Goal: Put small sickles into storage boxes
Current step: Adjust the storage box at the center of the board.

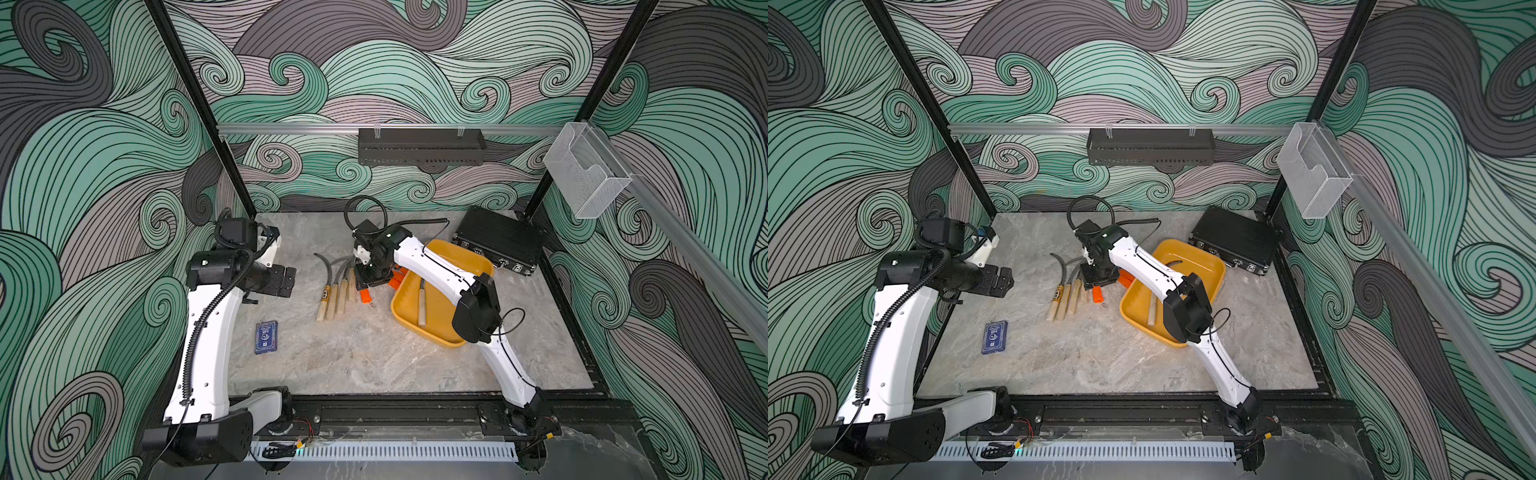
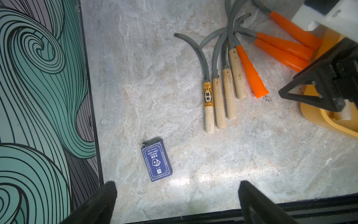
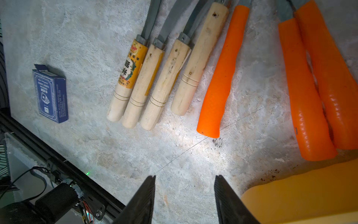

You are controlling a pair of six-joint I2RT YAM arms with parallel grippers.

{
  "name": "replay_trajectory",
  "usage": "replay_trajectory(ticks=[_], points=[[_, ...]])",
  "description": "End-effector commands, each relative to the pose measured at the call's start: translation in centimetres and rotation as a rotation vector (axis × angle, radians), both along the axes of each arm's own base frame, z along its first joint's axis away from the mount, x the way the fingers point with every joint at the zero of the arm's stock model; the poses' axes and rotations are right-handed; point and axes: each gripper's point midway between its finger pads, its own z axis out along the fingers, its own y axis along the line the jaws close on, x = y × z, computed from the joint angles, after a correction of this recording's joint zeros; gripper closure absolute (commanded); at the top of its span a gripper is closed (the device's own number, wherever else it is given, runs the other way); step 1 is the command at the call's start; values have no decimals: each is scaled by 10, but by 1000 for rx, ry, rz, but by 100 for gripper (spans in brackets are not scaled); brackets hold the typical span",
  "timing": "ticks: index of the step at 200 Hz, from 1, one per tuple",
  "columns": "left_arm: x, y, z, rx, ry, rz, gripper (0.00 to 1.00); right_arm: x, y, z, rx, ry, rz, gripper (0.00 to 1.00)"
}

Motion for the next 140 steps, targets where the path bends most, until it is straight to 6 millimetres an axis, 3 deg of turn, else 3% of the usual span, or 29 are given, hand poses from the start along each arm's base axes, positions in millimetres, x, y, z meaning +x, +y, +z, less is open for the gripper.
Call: replay_trajectory(ticks=[1, 69, 140], points=[[-10, -2, 2, -13, 24, -1, 1, 1, -11, -11, -66, -11, -3, 49], [-7, -3, -1, -12, 25, -9, 2, -16, -46, -35, -201, 12, 4, 51], [-12, -4, -6, -13, 24, -23, 1, -30, -71, -35, -262, 20, -5, 51]])
